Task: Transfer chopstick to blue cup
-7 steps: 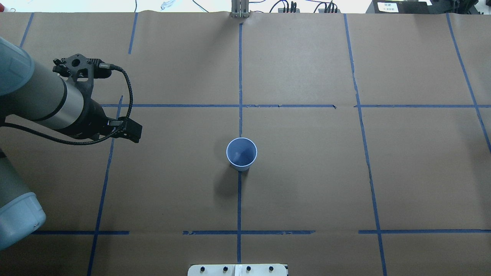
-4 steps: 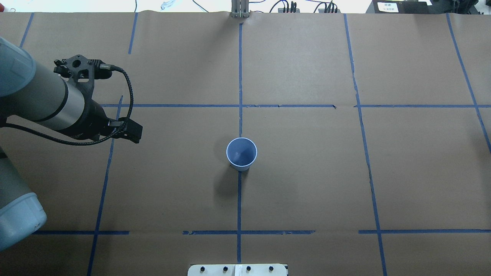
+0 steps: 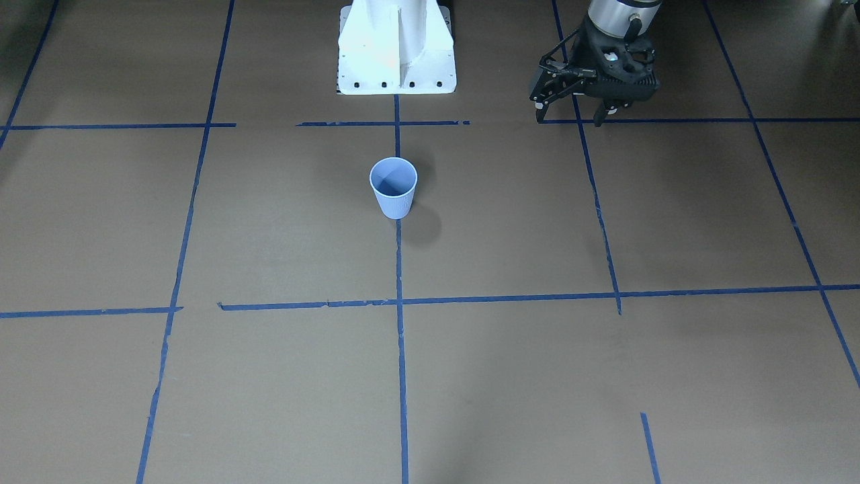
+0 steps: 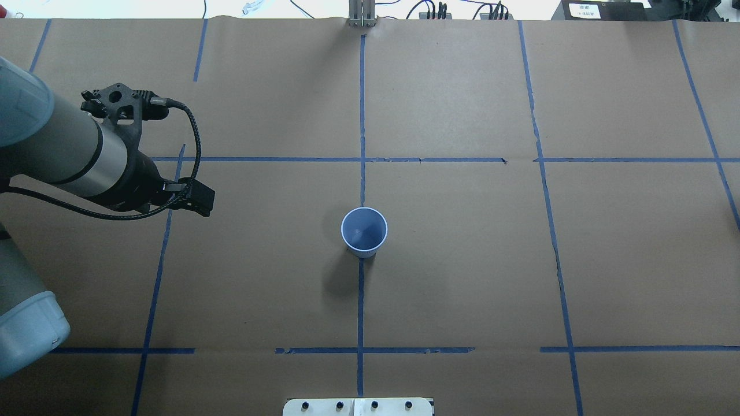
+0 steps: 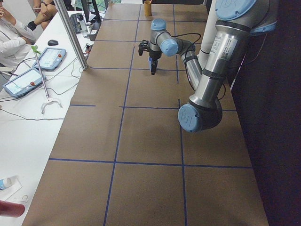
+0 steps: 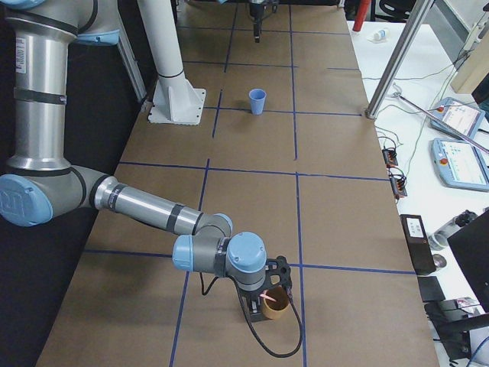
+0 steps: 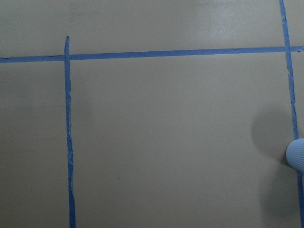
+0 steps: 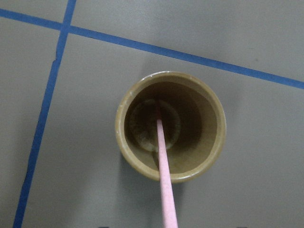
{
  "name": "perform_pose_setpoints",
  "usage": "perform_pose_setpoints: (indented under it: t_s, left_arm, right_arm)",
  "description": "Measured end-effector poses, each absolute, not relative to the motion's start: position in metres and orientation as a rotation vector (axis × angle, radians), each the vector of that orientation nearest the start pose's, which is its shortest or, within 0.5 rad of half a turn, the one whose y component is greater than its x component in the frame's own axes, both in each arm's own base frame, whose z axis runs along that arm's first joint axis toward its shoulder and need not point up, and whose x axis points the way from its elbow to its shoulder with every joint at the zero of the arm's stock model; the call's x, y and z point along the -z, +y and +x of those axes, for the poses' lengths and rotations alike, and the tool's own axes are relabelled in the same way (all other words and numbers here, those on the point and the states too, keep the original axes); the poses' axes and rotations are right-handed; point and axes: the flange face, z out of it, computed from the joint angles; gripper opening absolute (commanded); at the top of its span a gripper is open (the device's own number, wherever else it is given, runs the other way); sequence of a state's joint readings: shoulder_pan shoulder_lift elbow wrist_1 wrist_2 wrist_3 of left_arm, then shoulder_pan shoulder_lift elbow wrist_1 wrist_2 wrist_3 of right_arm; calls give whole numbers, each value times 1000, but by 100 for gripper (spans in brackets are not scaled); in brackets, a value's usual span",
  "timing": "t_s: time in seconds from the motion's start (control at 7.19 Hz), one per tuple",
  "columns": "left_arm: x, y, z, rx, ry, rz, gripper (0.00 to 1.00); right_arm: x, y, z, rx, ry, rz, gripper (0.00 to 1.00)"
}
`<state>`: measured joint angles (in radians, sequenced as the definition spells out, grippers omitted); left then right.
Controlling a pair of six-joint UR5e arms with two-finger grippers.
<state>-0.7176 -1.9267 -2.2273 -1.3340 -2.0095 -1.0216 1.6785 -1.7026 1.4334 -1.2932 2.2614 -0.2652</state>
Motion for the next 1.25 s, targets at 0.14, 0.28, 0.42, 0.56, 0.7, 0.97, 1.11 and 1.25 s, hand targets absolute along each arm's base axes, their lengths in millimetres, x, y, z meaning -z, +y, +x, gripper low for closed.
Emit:
perform_pose_setpoints:
  t_s: [0.14, 0.28, 0.42, 0.56, 0.7, 0.97, 1.11, 1.25]
  left_arm:
    - [-223, -391, 310, -13, 861, 116, 100]
    - [-223, -390, 310, -14, 861, 115, 100]
    - [-223, -390, 310, -14, 860, 115, 100]
    - [-223, -390, 311, -15, 859, 114, 100]
    - [-223, -390, 312, -16, 859, 114, 100]
    - [-222, -390, 312, -16, 860, 115, 100]
    - [-222, -390, 312, -16, 861, 116, 100]
    - [-222, -390, 312, -16, 862, 116, 100]
  right_arm:
    - [-765, -412, 115, 134, -679, 131, 0]
    - [-765, -412, 115, 126, -681, 129, 0]
    - [-764, -413, 115, 126, -681, 132, 0]
    - [-761, -415, 116, 129, -680, 141, 0]
    - [-756, -415, 120, 126, -680, 155, 0]
    - [-729, -401, 137, 99, -673, 214, 0]
    - [-706, -381, 140, 92, -669, 237, 0]
    - [-679, -356, 137, 86, -675, 239, 0]
